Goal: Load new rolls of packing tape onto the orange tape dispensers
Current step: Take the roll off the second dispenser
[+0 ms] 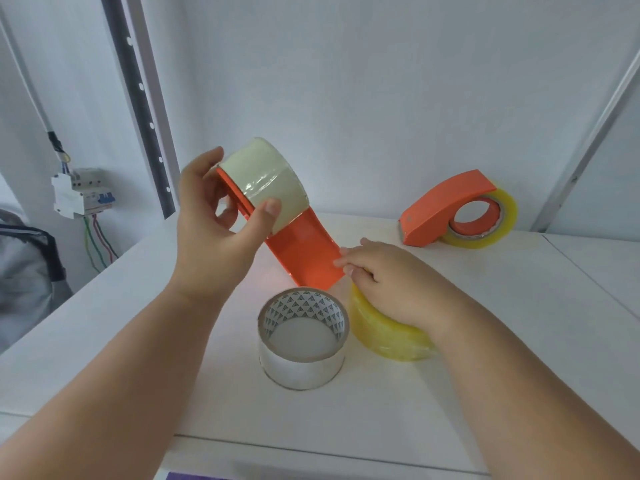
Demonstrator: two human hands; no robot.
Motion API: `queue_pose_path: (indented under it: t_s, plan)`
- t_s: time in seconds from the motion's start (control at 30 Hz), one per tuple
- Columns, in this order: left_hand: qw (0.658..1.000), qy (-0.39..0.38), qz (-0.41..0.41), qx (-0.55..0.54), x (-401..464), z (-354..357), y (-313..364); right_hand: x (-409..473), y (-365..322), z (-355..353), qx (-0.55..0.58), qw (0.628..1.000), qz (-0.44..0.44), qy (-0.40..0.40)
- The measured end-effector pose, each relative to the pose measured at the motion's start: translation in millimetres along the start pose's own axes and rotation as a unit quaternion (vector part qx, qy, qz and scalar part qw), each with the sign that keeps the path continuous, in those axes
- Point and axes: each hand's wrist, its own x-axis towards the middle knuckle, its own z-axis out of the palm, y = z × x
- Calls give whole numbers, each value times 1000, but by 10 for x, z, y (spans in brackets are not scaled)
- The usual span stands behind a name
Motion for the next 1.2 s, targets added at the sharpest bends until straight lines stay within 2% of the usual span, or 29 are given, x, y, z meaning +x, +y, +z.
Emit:
queue_pose_path:
  t_s: [0.2,0.5,0.57,0.63,0.77,0.97,1.2]
  plan:
    - [1000,-17,-4,-2,199,81,32,50,72,18,22,997,30,-62]
    - [1000,-7,-14,1,365,319,-69,46,15,-149,46,992,53,-101]
    - [1000,-6,-4,23,374,319,-106,71,-10,-223,61,993,46,-92]
    - [999,2,-3,36,387,298,-137,142,-37,-308,81,995,29,-51]
    - [999,-2,3,48,415,246,-190,373,-184,-474,178,984,-15,20]
    - [996,-30,34,75,395,233,-233,797,-422,-400,267,963,-26,-27]
    - [996,-40,29,73,353,217,-225,857,-385,-265,374,927,-15,0]
